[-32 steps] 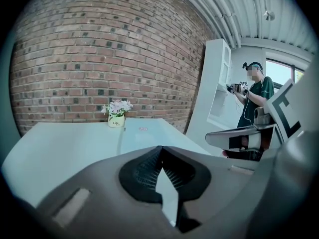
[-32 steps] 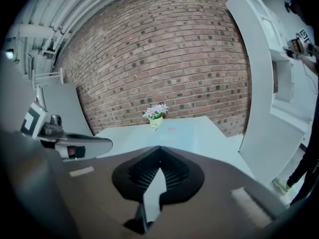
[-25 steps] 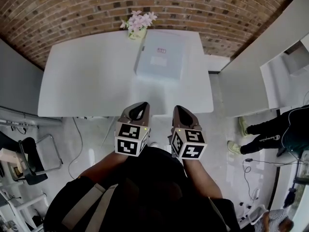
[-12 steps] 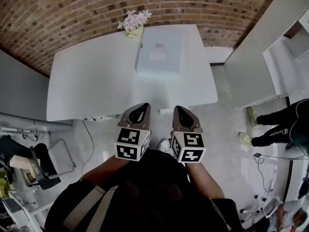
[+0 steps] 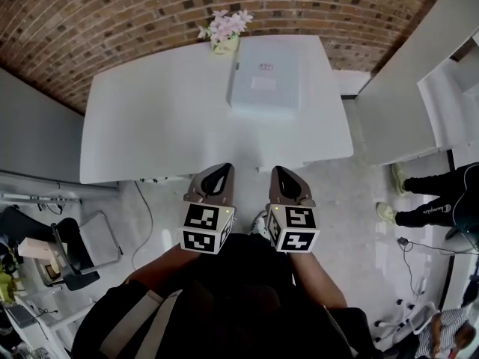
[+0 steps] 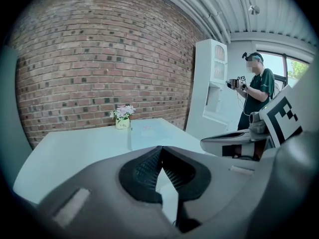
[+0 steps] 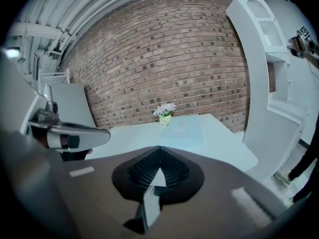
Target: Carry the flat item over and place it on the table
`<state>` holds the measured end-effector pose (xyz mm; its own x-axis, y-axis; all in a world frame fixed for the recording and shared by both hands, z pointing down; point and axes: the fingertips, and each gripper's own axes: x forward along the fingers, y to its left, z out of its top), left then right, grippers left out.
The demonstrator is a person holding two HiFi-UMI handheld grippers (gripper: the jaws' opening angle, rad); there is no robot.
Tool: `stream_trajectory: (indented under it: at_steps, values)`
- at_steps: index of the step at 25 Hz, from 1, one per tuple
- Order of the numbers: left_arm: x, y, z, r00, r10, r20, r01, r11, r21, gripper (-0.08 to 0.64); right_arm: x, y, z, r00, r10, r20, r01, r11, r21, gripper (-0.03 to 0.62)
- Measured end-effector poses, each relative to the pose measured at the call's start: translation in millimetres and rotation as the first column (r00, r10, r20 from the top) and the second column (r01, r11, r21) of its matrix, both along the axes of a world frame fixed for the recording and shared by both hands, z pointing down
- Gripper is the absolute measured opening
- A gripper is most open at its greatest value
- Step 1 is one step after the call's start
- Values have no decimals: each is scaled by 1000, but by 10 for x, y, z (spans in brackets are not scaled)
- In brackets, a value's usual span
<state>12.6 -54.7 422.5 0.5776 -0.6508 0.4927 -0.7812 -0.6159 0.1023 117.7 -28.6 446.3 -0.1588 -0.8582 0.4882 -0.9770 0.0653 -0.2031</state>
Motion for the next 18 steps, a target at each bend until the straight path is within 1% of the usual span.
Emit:
stream_trajectory:
  at_steps: [4,9,14,18]
  values:
    - [-259,24,-9,1000,2,-26,-2,1000,2,2,-273,33,-21,1000,6,-14,-7,1000,-6,0]
    - [-628,112,29,999,13,-44,-13,1000,-17,2,-587,145,-70,999,35,-41,-35,999,-14,0]
    - [-966,243,49,996,37,-80,-40,999,-27,2,-890,339,-121,994,79,-73,-82,996,-27,0]
    - [-1148,364,90,991,77,-107,-81,996,-32,2,-1065,506,-148,987,130,-95,-134,990,-38,0]
